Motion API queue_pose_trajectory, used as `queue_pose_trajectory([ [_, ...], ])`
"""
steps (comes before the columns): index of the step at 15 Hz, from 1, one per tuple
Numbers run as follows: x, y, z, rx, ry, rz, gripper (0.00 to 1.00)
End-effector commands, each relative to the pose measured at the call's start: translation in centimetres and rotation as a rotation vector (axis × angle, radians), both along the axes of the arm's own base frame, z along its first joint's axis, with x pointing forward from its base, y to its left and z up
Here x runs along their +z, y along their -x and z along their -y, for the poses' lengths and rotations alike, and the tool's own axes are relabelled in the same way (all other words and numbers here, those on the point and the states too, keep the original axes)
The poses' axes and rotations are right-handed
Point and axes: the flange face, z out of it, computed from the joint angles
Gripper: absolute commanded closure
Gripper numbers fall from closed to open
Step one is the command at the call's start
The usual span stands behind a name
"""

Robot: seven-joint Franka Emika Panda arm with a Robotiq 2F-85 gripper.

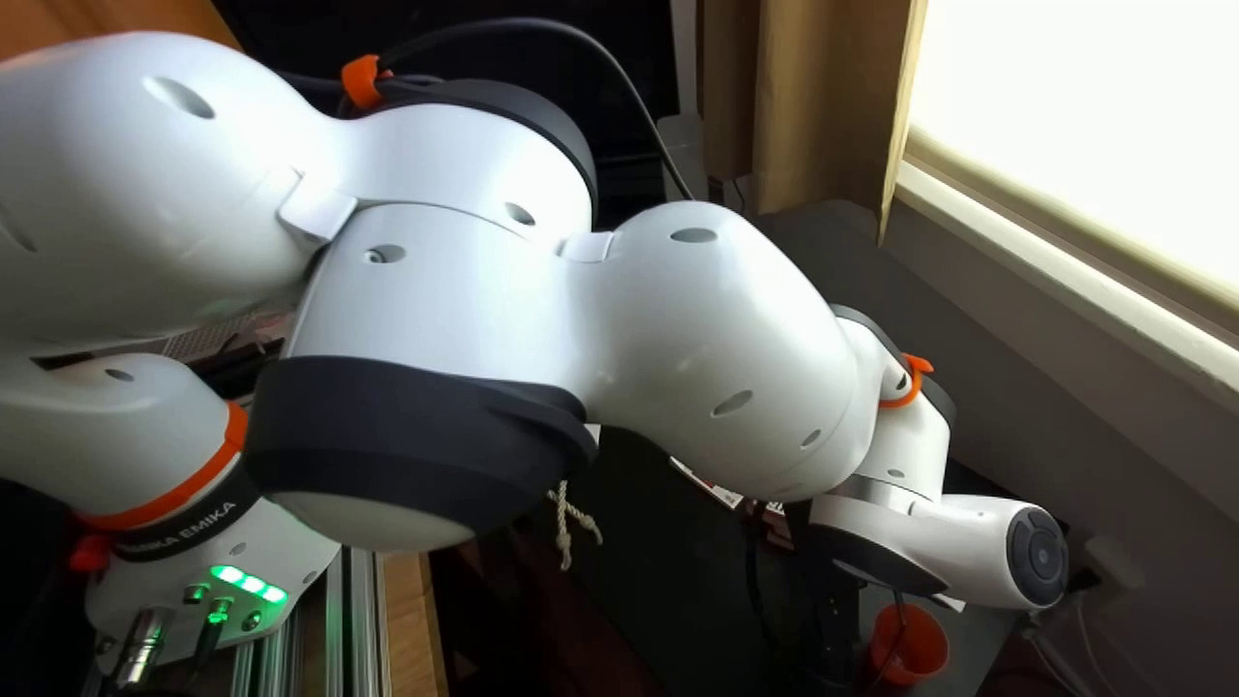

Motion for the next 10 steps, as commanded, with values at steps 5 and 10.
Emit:
queue_pose_trajectory([
  [5, 2.4, -0.2, -1.2, -0.023, -0.137, -0.039, 0.94],
  [10, 2.3, -0.6, -3.1, -0.003, -0.228, -0.044, 0.94],
])
